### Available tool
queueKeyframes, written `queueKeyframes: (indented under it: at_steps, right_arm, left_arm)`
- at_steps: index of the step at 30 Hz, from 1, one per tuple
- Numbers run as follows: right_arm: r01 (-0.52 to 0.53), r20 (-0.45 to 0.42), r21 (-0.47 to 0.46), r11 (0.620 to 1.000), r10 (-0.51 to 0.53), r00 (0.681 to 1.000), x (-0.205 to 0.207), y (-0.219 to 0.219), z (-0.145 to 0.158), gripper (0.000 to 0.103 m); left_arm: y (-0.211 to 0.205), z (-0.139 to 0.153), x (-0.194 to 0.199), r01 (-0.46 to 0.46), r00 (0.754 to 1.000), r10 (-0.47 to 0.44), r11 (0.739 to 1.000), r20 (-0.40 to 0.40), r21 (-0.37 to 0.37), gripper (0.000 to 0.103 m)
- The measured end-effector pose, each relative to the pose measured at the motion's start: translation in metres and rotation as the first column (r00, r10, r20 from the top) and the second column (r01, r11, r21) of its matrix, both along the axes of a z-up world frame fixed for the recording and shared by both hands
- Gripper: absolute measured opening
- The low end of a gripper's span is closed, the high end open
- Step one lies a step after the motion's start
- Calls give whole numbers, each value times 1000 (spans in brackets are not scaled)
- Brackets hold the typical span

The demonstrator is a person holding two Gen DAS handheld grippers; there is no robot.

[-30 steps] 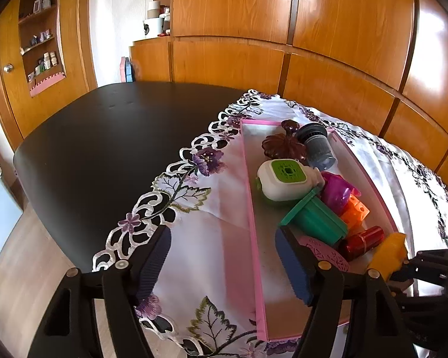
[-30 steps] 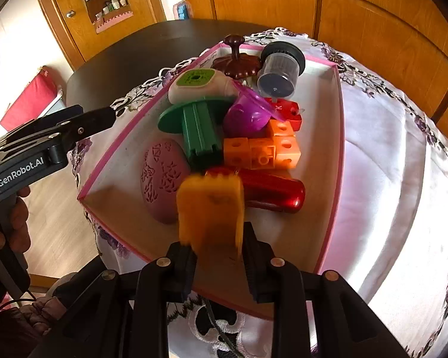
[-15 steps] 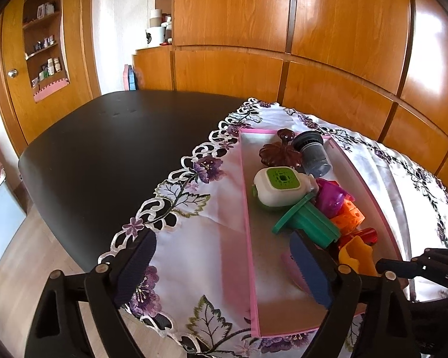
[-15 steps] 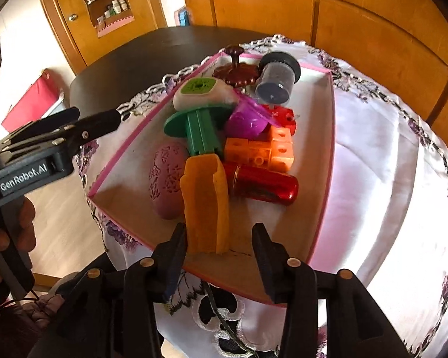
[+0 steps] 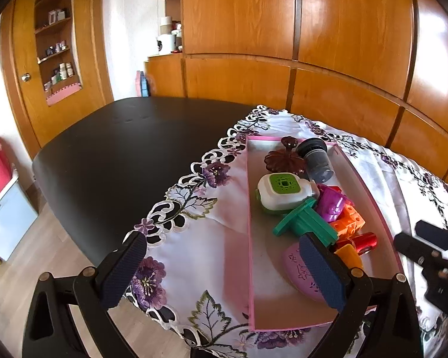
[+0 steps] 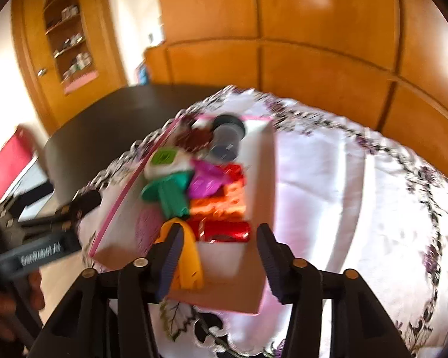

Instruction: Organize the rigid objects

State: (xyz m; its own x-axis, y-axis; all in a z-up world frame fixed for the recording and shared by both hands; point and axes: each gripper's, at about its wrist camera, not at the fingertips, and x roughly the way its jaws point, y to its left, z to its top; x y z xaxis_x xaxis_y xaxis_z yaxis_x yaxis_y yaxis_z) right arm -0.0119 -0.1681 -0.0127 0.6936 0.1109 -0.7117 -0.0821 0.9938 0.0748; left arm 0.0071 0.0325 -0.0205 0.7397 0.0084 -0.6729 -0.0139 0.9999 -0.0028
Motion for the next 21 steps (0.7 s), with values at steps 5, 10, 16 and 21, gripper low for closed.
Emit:
queueKeyframes:
  at_steps: [5,10,16,21]
  right_arm:
    - [90,56,-16,996,-89,994,-3,-7,6,52]
    - [116,74,-24,993,-114,991,-5,-6,8,52]
    - [104,84,-40,994,-101,991,-8,1,10,52]
    - [97,86,-48,994,-93,992,-11,4,9,52]
  left_arm:
    - [-8,7,-9,-16,1000,16,1000,19,4,103]
    - [-11,18,-20,-44,996,43,999,75,12,103]
    - [-15,22,-26,-27,996,26,999,86,18,103]
    - [-15,24,-30,-29,994,28,999,103,13,102]
